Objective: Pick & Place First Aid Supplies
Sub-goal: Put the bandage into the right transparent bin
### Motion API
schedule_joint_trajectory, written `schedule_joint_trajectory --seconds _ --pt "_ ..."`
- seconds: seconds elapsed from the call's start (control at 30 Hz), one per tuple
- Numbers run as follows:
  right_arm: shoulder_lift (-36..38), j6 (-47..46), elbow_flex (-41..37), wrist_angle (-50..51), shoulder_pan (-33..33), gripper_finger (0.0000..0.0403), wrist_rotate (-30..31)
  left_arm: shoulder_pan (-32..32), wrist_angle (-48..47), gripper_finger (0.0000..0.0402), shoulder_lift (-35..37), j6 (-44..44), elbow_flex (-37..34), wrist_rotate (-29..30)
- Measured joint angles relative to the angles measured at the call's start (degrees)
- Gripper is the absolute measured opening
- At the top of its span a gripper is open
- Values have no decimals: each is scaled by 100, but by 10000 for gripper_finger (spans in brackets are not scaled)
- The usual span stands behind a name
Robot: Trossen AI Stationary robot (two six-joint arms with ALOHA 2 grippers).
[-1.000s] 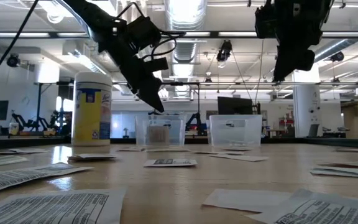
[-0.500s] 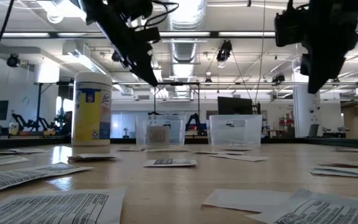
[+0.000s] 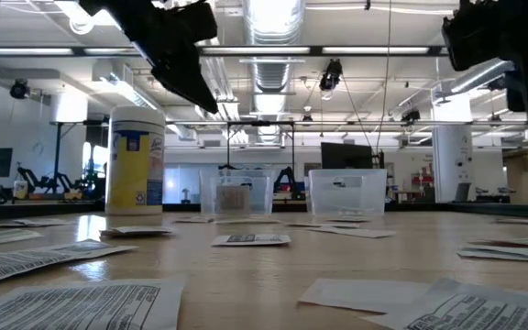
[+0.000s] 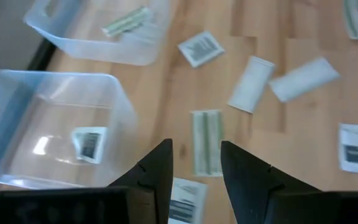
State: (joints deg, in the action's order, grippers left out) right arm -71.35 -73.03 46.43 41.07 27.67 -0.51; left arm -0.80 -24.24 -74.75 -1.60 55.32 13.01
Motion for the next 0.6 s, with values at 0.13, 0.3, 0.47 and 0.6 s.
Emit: schedule_joint_trajectory --seconds 0.13,0.3,0.47,0.6 --pt "0 -658 -80 -10 95 52 48 306 9 127 37 -256 -163 0" --pt "0 -1109 -250 -8 175 60 88 596 20 126 36 -435 -255 4" --pt "0 -1480 -389 -135 182 92 92 689 22 126 36 -445 -296 11" --pt "0 -1727 -668 -923 192 115 68 687 16 126 36 -433 -327 13"
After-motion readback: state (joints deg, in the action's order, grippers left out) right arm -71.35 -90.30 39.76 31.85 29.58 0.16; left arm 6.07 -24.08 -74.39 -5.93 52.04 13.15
